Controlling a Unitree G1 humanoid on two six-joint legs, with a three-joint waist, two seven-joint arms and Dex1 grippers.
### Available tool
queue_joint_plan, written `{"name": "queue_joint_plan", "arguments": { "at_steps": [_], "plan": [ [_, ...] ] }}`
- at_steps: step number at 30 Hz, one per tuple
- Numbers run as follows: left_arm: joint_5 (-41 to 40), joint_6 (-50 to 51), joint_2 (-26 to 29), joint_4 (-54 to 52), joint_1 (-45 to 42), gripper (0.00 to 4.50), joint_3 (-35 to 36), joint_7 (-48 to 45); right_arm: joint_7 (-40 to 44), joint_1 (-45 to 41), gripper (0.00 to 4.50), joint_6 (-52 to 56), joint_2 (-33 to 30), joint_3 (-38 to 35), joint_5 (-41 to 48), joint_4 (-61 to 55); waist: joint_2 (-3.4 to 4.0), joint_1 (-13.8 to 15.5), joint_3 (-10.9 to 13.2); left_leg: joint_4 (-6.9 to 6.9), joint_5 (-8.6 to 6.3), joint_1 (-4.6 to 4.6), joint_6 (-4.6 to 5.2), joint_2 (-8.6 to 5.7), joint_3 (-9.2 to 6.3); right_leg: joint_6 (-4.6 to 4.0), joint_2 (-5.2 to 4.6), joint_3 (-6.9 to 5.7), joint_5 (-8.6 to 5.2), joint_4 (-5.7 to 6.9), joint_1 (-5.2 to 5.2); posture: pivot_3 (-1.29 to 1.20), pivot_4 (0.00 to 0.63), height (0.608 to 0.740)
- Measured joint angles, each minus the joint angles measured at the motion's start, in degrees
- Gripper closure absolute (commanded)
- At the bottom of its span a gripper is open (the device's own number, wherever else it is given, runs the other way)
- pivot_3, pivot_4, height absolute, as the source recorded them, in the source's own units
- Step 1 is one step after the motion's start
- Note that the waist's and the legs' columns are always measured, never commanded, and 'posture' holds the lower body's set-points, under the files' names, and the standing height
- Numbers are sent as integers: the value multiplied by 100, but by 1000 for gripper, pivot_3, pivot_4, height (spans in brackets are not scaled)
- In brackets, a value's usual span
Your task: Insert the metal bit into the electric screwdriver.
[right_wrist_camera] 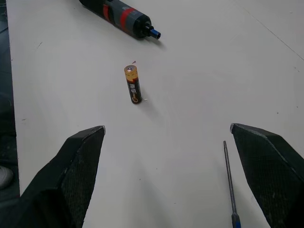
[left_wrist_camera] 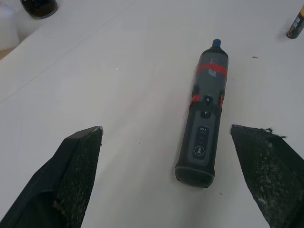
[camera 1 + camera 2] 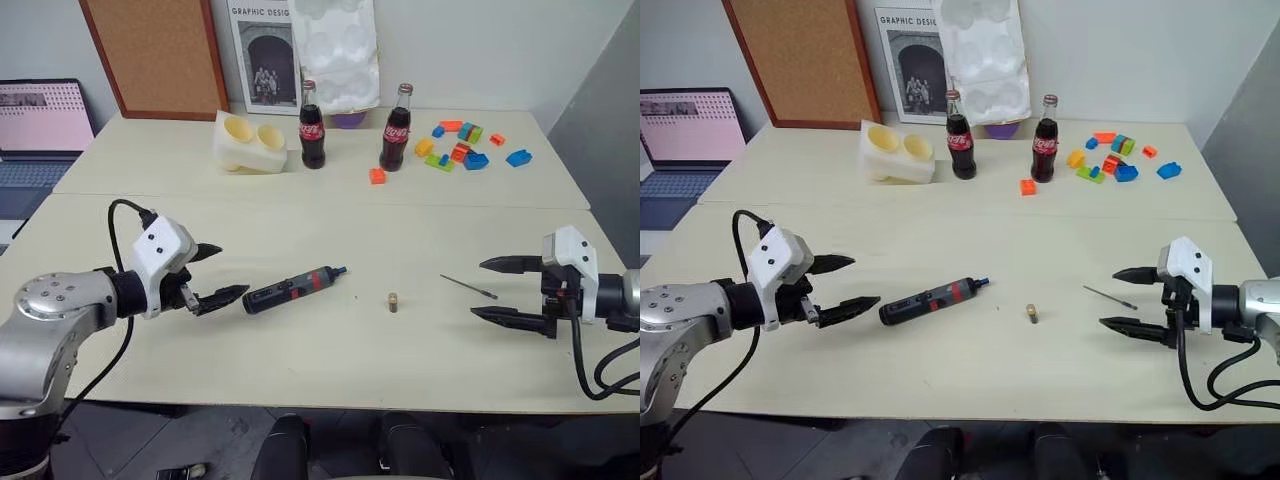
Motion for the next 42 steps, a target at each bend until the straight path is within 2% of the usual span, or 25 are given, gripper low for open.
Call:
{"name": "queue_joint_plan", "arguments": {
  "at_steps": [14, 18, 22, 26, 28, 31, 36, 42],
  "plan": [
    [-571, 237, -93, 11, -393, 11, 4, -99, 47, -146, 72, -17, -7, 105, -14, 46, 1, -10, 1, 0, 0, 0, 0, 1, 3, 4, 0, 1, 3, 1, -1, 0, 150, 740],
    [-447, 21, 20, 75, -435, 11, -26, -207, 48, -296, 72, -40, -26, 112, -38, 93, 1, -7, 1, 0, 0, 1, 0, 0, 0, 0, 1, -1, 0, 1, 0, 0, 150, 740],
    [-312, -245, 50, 101, -618, 11, -386, -395, 36, -322, 72, 19, -30, 130, -15, 49, 1, -2, 1, 0, 0, -2, 0, -1, 1, 5, 0, 1, 3, -1, 0, 0, 150, 740],
    [-329, -399, 41, 10, -837, 11, -817, -707, -128, -323, 72, 459, 86, 143, 336, -510, 1, 2, 1, -1, 0, -2, 0, 0, -1, 26, 2, -1, 15, 0, -1, 0, 150, 740],
    [-356, -398, -21, -8, -937, 11, -951, -797, -330, -337, 72, 591, 211, 260, 373, -694, -2, 2, -1, -2, 0, 0, 0, 2, -3, 26, 3, -2, 15, 0, 0, 0, 150, 740],
    [-356, -509, -302, -81, -1137, 11, -1403, -963, -912, -470, 72, 644, 919, 940, 176, -870, -1, -6, 0, 2, 0, 0, 0, 0, 0, 23, 4, 2, 14, 1, 0, 0, 150, 740],
    [-316, -638, -603, -89, -1241, 11, -1841, -1065, -1426, -605, 72, 629, 1418, 1633, -264, -835, 1, -5, 1, 1, 0, -3, 0, -2, -2, 29, 3, 2, 17, 0, -1, 0, 150, 740],
    [-174, -781, -878, -74, -1392, 11, -2194, -1078, -1758, -943, 72, 411, 2131, 2140, -708, -140, 1, -10, 1, 2, 0, 0, 0, -1, -4, 29, 6, 1, 17, 3, -1, 0, 150, 740]
  ]
}}
